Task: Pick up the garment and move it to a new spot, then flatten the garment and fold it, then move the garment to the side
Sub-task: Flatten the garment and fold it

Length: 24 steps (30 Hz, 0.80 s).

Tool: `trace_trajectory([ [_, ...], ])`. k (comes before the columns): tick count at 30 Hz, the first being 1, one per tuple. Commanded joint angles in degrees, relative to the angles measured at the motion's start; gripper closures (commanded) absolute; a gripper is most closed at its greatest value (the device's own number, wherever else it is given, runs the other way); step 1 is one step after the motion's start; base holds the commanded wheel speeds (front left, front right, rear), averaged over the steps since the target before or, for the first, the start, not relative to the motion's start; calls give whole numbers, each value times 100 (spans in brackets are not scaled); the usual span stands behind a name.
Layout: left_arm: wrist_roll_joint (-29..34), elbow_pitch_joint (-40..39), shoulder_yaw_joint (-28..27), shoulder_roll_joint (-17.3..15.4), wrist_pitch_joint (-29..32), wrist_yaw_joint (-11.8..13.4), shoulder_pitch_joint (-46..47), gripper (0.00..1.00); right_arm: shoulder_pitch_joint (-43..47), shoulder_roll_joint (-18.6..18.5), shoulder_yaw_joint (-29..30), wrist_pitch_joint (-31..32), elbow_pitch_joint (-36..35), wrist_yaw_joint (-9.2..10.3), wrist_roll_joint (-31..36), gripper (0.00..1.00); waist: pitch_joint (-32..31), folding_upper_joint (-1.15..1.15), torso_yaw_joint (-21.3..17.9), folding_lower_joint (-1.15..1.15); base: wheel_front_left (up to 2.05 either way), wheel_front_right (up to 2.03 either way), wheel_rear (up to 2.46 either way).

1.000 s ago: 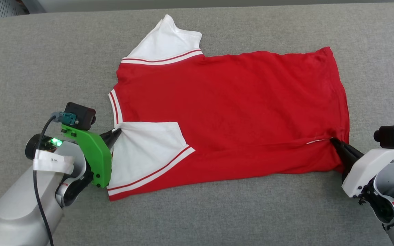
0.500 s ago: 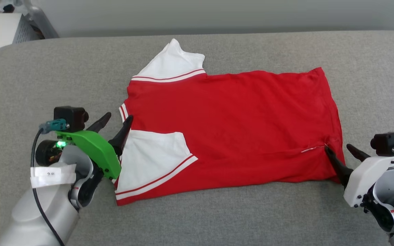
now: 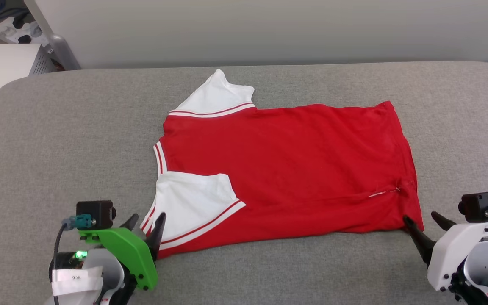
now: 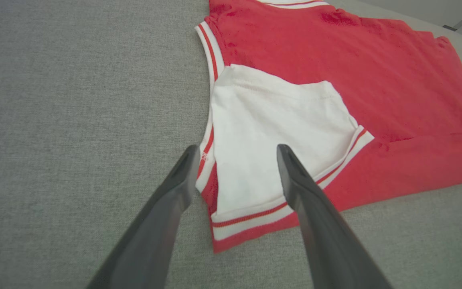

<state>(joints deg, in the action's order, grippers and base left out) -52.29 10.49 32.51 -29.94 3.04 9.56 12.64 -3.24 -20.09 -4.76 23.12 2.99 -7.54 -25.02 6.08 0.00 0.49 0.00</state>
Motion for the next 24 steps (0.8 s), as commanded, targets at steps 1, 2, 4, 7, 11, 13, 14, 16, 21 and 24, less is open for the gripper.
trace_trajectory([
  [1, 66, -119, 77, -104, 169, 104, -118, 0, 119, 99, 46, 145, -162, 5, 52, 0, 37, 0, -5, 0, 0, 0, 0],
  [2, 89, -228, 117, -160, 299, 205, -163, 0, 194, 160, 73, 281, -307, 5, 51, 0, 64, 0, -13, 0, 0, 0, 0],
  [4, 66, -378, 152, -221, 506, 353, -235, 0, 282, 261, 161, 467, -546, 5, 50, 0, 123, 0, -32, 0, 0, 0, 0],
  [7, 119, -491, 241, -332, 768, 525, -278, 0, 336, 324, 257, 619, -817, 5, 165, 0, 199, 0, -67, 0, 0, 0, 0],
  [11, 142, -592, 289, -377, 973, 713, -287, 0, 358, 410, 350, 718, -1056, 5, 245, 0, 298, 0, -110, 0, 0, 0, 0],
  [13, 259, -574, 342, -443, 1049, 839, -265, 0, 367, 425, 362, 732, -1112, 5, 272, 0, 345, 0, -128, 0, 0, 0, 0],
  [14, 280, -553, 353, -453, 1072, 875, -259, 0, 368, 431, 363, 731, -1129, 5, 281, 0, 367, 0, -137, 0, 0, 0, 0],
  [16, 316, -509, 381, -459, 1136, 954, -240, 0, 366, 449, 366, 722, -1153, 5, 296, 0, 416, 0, -154, 0, 0, 0, 0],
  [21, 352, -356, 427, -412, 1219, 1039, -159, 0, 305, 483, 368, 689, -1181, 5, 322, 0, 591, 0, -188, 0, 0, 0, 0],
  [24, 328, -296, 443, -364, 1259, 1043, -121, 0, 245, 490, 361, 666, -1169, 5, 340, 0, 701, 0, -206, 0, 0, 0, 0],
])
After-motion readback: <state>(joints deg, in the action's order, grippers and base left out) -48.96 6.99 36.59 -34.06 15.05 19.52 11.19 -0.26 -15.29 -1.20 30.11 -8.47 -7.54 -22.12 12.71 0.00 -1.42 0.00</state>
